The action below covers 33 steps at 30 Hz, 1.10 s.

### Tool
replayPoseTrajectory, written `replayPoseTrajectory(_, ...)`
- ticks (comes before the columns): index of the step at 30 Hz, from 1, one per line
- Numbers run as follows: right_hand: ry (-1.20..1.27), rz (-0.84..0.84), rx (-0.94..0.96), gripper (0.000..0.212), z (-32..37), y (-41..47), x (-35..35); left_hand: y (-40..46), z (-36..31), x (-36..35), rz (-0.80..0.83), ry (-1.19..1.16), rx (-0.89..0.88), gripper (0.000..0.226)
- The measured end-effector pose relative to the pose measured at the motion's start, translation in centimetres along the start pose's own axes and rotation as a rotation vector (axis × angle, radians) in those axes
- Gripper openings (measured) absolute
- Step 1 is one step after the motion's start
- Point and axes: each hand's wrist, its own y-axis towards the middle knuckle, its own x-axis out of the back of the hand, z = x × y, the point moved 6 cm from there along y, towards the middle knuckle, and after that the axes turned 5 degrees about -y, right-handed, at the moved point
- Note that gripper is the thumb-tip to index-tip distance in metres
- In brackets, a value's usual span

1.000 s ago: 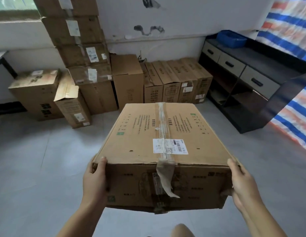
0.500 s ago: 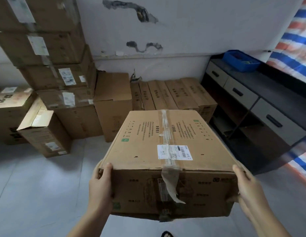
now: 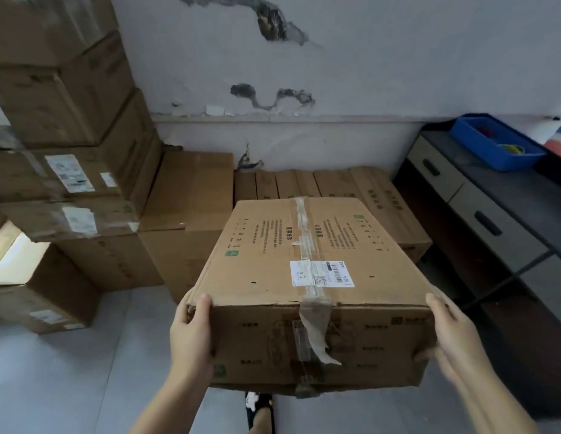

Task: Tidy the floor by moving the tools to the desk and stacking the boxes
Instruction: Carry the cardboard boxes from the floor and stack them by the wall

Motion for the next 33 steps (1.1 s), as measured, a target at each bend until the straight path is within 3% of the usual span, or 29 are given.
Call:
replayPoseTrajectory(9,-0.015,0.043,-0.043,0.037,9.9,14.6,-10.5,13.5,-4.9,-12.3,-0.056,0.053,0.048,0.03)
replayPoseTrajectory(20,-0.067,0.171,-0.083,0.045,15.1,34.4,-21.1,27.9,-3.1,-24.2,-0.189,0.029,0.099,0.036)
replayPoseTrajectory(26,-0.166,0.231,-0.164,0.043,12.2,41.0,-26.0,34.2,0.6,-26.3,-0.315,0.116,0.249,0.042)
replayPoseTrajectory(29,-0.208,0.234,-0.239,0.046,10.3,43.1,-27.7,36.7,3.2,-26.5,-0.385,0.159,0.446,0.053)
replayPoseTrajectory(33,-0.251,0.246,-0.276,0.052,9.5,46.3,-31.0,41.7,6.8,-26.8,-0.34,0.055,0.6,0.045)
